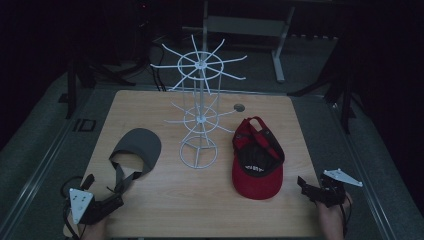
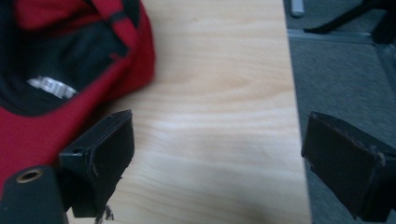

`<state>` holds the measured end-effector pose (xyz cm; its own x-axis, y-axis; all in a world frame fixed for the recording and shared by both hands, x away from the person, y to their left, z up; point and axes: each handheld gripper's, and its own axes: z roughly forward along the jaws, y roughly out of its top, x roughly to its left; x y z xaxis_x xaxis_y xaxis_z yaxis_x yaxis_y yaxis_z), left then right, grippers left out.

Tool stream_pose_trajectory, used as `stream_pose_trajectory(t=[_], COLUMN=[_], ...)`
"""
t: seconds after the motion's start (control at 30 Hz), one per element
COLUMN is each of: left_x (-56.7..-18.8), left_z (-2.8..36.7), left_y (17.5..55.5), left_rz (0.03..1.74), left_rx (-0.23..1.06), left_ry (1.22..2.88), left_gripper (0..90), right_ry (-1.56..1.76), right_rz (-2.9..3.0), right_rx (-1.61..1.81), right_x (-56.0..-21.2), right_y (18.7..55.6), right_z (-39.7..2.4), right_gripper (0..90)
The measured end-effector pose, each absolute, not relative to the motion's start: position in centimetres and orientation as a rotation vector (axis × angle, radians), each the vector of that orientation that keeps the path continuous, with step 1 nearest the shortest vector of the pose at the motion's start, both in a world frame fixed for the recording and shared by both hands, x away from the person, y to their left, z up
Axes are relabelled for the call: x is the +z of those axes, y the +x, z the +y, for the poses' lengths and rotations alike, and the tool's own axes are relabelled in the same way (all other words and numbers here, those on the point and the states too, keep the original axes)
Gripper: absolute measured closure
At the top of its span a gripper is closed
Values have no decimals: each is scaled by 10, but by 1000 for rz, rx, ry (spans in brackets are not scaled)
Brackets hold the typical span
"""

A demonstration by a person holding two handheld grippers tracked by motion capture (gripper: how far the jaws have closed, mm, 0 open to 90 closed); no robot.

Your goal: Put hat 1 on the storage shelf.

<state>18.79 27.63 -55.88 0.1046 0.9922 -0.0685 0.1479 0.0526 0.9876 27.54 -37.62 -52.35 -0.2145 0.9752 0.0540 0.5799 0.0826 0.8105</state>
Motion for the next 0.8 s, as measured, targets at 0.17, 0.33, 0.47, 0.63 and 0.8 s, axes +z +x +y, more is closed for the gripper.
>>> stream_pose_trajectory(t=[0.17, 0.33, 0.47, 0.63, 0.8], left_x=[-558, -557, -556, -555, -554], left_z=[274, 270, 269, 270, 269], left_y=[188, 190, 190, 191, 190], left_rz=[1237, 1244, 1255, 1269, 1242], left_rx=[969, 925, 894, 845, 817], left_ry=[1341, 1389, 1399, 1400, 1433], left_gripper=[34, 34, 34, 34, 34], right_ry=[1493, 1469, 1438, 1404, 1377], right_rz=[1871, 1903, 1941, 1960, 1979], right_rx=[1022, 1026, 1053, 1057, 1056], right_x=[-509, -499, -492, -486, -483], right_y=[282, 293, 302, 315, 329], right_z=[-368, -362, -356, -346, -334], right_gripper=[93, 94, 109, 109, 110])
